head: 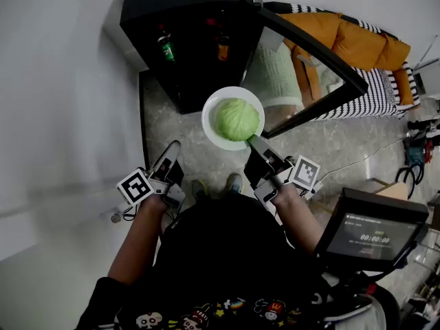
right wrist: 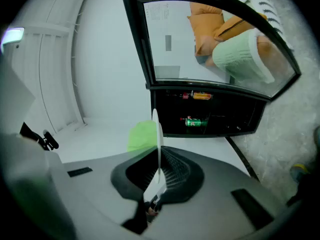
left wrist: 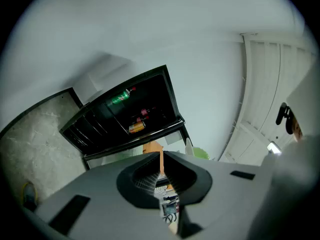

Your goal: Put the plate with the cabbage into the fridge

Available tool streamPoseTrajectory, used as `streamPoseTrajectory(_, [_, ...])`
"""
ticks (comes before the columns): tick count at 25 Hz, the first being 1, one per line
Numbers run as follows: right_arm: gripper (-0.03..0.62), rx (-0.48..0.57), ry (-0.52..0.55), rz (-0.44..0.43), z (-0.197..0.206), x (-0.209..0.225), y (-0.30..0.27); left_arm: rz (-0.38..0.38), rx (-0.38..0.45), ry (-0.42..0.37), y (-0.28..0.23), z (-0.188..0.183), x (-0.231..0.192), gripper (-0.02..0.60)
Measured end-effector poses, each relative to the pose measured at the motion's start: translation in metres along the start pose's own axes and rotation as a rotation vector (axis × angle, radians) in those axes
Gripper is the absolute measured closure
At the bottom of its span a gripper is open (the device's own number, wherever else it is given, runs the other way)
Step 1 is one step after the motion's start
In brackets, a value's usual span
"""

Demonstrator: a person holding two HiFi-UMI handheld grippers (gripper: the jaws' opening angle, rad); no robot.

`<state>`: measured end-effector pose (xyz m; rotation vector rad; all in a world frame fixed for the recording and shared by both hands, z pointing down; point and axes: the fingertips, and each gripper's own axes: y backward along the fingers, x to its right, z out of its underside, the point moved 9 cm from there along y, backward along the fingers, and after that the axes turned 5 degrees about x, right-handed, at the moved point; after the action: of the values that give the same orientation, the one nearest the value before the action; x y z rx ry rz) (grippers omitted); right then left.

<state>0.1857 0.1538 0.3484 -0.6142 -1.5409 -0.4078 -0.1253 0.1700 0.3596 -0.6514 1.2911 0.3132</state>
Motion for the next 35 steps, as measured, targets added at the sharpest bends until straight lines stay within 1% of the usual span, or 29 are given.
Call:
streamPoseTrajectory(4, [0.579,0.007,0.005,-0.007,0.003,0.001,-0.003,0.005,-0.006,-0.003,-0.004,-0.003,-0.004,0.577])
streamPoseTrajectory(8, [0.579,0.002,0.058,-0.03,0.006,-0.006,-0.004,0.004,-0.046,-0.076,-0.003,-0.008,-0.004,0.577])
streamPoseTrajectory(10, [0.579,0.0,0.065,-0.036,0.006,-0.009,-0.004,0.0,-0.046,-0.068,-0.003,-0.007,-0.003,0.577])
streamPoseTrajectory(14, [0.579,0.001,0.057,-0.039,0.003,-0.013,-0.005,-0.005,-0.058,-0.111,-0.006,-0.01,0.001,0.577])
streamPoseTrajectory(16, [0.579,0.001,0.051,-0.04,0.002,-0.012,-0.005,-0.007,-0.051,-0.104,-0.007,-0.01,0.002,0.577])
streamPoseTrajectory(18, [0.578,-0.001,0.048,-0.037,0.0,-0.009,-0.005,-0.009,-0.035,-0.079,-0.007,-0.008,0.001,0.577])
streamPoseTrajectory(22, [0.579,-0.018,0.056,-0.032,-0.003,-0.002,-0.004,-0.009,-0.008,-0.065,-0.006,-0.003,-0.006,0.577])
streamPoseTrajectory(25, [0.578,-0.037,0.055,-0.031,-0.014,-0.003,-0.003,-0.009,0.012,-0.049,-0.012,0.005,-0.001,0.577])
streamPoseTrajectory(26, [0.579,-0.044,0.051,-0.029,-0.021,-0.005,-0.002,-0.018,0.017,-0.049,-0.015,0.01,0.003,0.577])
streamPoseTrajectory(29, [0.577,-0.067,0.039,-0.024,-0.038,-0.004,0.004,-0.046,0.024,-0.097,-0.02,0.024,0.009,0.577])
streamPoseTrajectory(30, [0.579,-0.073,0.039,-0.024,-0.042,-0.003,0.007,-0.051,0.03,-0.095,-0.02,0.03,0.009,0.577])
streamPoseTrajectory(33, [0.579,-0.094,0.042,-0.025,-0.048,0.004,0.012,-0.056,0.057,-0.067,-0.02,0.046,0.009,0.577])
streamPoseTrajectory(35, [0.577,-0.105,0.041,-0.022,-0.053,0.008,0.016,-0.05,0.081,-0.028,-0.021,0.056,0.008,0.577])
